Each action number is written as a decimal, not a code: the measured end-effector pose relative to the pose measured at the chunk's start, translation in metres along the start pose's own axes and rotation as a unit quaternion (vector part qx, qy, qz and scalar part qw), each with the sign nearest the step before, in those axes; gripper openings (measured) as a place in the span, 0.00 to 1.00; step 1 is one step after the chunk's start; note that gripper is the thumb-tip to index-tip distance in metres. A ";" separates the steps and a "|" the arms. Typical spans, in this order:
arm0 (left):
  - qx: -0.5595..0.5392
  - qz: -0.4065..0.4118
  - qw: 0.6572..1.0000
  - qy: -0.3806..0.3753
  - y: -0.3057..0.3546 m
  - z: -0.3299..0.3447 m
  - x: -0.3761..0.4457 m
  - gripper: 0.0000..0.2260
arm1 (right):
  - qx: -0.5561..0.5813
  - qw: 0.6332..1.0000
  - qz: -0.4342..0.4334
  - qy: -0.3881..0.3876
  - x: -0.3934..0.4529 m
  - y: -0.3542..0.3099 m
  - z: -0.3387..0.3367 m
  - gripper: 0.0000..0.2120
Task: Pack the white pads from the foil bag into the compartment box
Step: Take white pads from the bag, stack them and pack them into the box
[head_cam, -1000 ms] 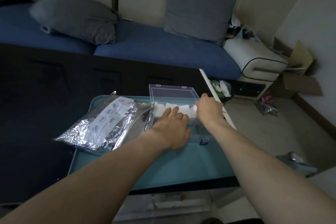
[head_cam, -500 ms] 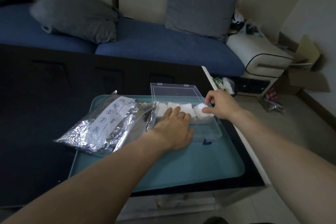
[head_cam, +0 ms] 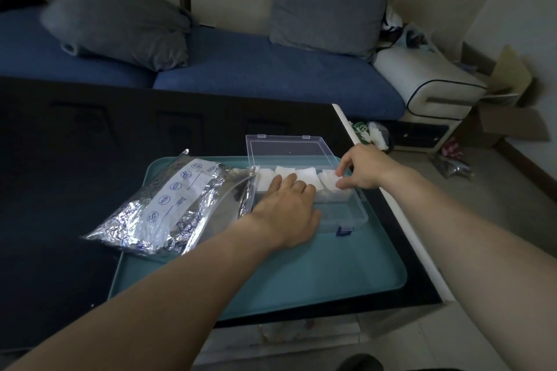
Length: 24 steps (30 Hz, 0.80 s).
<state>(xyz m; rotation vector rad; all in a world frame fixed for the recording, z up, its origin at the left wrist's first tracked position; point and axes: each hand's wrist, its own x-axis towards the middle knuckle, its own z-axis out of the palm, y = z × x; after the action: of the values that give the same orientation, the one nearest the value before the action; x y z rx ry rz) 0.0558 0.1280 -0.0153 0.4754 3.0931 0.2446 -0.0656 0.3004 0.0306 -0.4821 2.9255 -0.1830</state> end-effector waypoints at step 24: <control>-0.066 0.007 0.958 0.277 -0.034 -0.066 -0.052 0.12 | 0.136 0.980 0.115 0.094 -0.008 -0.012 0.035 0.09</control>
<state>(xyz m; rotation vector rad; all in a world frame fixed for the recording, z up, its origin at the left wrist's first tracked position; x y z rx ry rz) 0.0936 0.0702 0.0433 0.4965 3.5728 0.6920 -0.0477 0.2888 -0.0007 -0.0871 3.0367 -0.6163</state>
